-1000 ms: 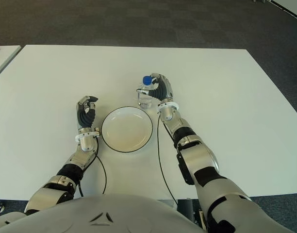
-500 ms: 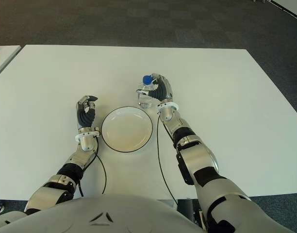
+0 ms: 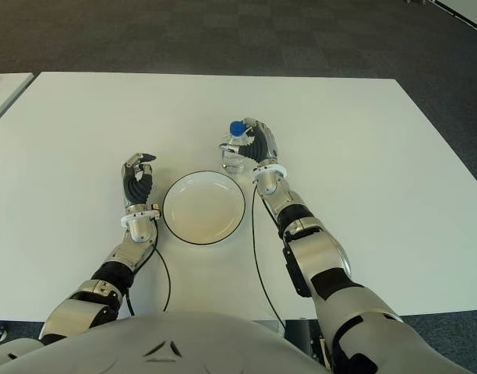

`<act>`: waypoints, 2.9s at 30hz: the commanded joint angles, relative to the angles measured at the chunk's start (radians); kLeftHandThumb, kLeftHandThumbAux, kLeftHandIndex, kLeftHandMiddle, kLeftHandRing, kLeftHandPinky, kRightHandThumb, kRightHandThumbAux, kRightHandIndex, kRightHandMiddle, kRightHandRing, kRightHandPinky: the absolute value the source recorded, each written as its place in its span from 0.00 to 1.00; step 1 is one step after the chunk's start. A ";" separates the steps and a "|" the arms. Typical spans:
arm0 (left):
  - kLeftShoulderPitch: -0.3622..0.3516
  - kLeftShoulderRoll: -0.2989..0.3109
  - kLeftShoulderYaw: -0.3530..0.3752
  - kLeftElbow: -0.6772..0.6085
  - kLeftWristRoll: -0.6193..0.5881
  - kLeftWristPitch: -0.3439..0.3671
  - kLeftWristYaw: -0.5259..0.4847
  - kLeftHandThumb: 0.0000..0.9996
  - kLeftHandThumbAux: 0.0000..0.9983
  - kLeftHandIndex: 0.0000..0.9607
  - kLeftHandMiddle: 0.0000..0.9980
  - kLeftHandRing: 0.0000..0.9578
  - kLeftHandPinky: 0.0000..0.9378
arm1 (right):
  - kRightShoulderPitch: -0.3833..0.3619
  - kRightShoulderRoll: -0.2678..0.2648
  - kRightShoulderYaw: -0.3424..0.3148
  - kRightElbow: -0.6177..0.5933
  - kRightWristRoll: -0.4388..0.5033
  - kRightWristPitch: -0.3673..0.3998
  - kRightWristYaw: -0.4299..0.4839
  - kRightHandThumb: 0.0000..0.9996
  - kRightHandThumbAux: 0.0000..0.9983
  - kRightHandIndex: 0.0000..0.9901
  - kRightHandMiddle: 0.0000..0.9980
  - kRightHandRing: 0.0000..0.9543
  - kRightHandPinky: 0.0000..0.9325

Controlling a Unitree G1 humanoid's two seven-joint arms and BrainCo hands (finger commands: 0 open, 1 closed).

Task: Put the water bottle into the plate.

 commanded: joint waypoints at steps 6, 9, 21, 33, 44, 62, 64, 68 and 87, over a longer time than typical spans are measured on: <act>0.020 0.008 -0.002 0.024 0.000 0.012 -0.015 0.84 0.67 0.48 0.42 0.37 0.41 | 0.019 0.005 -0.012 0.018 0.017 -0.001 0.020 0.84 0.68 0.39 0.56 0.67 0.75; 0.020 0.005 0.002 0.027 -0.009 0.002 -0.021 0.84 0.67 0.48 0.42 0.37 0.41 | 0.019 0.005 -0.013 0.021 0.018 -0.006 0.020 0.84 0.68 0.40 0.58 0.71 0.79; 0.014 0.003 0.002 0.042 -0.016 -0.016 -0.014 0.84 0.67 0.48 0.43 0.39 0.43 | 0.018 0.005 -0.019 0.028 0.018 -0.005 0.033 0.85 0.67 0.44 0.49 0.80 0.87; 0.009 0.006 -0.005 0.045 0.004 -0.010 0.013 0.84 0.67 0.48 0.42 0.39 0.43 | 0.018 0.005 -0.018 0.032 0.008 -0.019 0.000 0.85 0.67 0.45 0.49 0.87 0.94; 0.008 0.012 -0.008 0.049 0.008 -0.004 -0.002 0.84 0.67 0.48 0.42 0.40 0.44 | 0.022 0.011 -0.029 0.028 0.022 -0.019 -0.009 0.85 0.67 0.45 0.49 0.90 0.95; 0.013 -0.001 0.004 0.044 -0.033 -0.025 -0.039 0.84 0.67 0.47 0.44 0.41 0.45 | 0.029 0.019 -0.050 0.016 0.038 -0.013 0.006 0.85 0.67 0.45 0.49 0.89 0.94; 0.014 -0.002 0.005 0.041 -0.036 -0.026 -0.042 0.84 0.67 0.47 0.44 0.41 0.45 | 0.030 0.020 -0.050 0.014 0.040 -0.013 0.006 0.85 0.67 0.45 0.49 0.89 0.94; 0.014 -0.004 0.008 0.041 -0.047 -0.031 -0.049 0.84 0.67 0.46 0.44 0.42 0.45 | 0.030 0.020 -0.049 0.012 0.042 -0.013 0.007 0.85 0.67 0.45 0.49 0.89 0.94; 0.006 0.007 -0.007 0.048 -0.005 -0.004 -0.003 0.84 0.67 0.48 0.43 0.41 0.45 | 0.042 0.018 -0.048 -0.007 0.050 -0.033 0.013 0.84 0.68 0.41 0.56 0.67 0.67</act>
